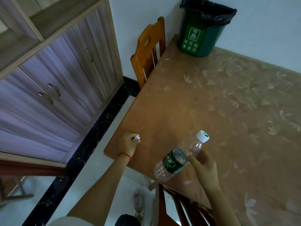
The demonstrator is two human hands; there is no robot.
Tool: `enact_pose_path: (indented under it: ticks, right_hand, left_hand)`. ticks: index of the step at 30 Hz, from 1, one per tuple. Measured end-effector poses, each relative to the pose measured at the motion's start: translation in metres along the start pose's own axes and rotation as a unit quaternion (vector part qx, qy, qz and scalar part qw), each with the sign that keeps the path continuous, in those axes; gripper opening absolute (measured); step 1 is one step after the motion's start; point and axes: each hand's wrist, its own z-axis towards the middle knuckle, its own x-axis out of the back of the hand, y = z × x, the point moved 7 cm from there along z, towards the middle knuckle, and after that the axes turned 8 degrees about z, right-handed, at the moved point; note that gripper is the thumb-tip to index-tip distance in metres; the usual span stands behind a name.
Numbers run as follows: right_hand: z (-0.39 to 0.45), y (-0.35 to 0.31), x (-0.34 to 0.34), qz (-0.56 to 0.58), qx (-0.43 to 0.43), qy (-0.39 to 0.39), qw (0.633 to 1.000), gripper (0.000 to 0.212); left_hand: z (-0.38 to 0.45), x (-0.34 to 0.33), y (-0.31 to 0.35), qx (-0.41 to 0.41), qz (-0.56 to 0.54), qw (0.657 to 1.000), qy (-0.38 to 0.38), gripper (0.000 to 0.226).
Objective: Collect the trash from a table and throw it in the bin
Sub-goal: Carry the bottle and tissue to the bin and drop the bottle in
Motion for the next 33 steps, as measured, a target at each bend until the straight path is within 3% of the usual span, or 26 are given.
enact_pose_path:
  ticks: [6, 13, 15, 18, 20, 23, 26, 33]
  right_hand:
    - [0.0, -0.002, -0.011, -0.015, 0.002, -0.016, 1.0, 0.015]
    - [-0.006, -0.004, -0.042, -0.03, 0.005, -0.086, 0.996, 0.019]
    - [-0.011, -0.007, -0.058, -0.031, 0.004, -0.12, 0.992, 0.02]
    - [-0.024, -0.012, -0.082, -0.012, 0.0, -0.176, 0.984, 0.019]
    - [-0.034, -0.009, -0.099, 0.008, -0.019, -0.209, 0.978, 0.023]
    - [-0.046, 0.005, -0.119, -0.012, -0.042, -0.25, 0.967, 0.031]
    - [-0.06, 0.013, -0.142, -0.051, -0.036, -0.3, 0.952, 0.027]
    - [-0.121, 0.016, -0.205, -0.124, 0.001, -0.423, 0.897, 0.014]
  left_hand:
    - [-0.017, 0.008, -0.027, 0.113, -0.13, 0.985, 0.012, 0.023]
    - [-0.064, 0.044, -0.053, 0.195, -0.34, 0.917, 0.072, 0.015]
    - [-0.08, 0.059, -0.065, 0.208, -0.356, 0.906, 0.095, 0.008]
    - [-0.11, 0.08, -0.085, 0.225, -0.356, 0.897, 0.135, 0.015]
    - [-0.133, 0.092, -0.094, 0.225, -0.39, 0.876, 0.173, 0.007]
    - [-0.171, 0.11, -0.106, 0.232, -0.409, 0.85, 0.236, 0.014]
    - [-0.214, 0.126, -0.122, 0.246, -0.421, 0.82, 0.301, 0.027]
    - [-0.303, 0.154, -0.157, 0.263, -0.456, 0.753, 0.394, 0.024]
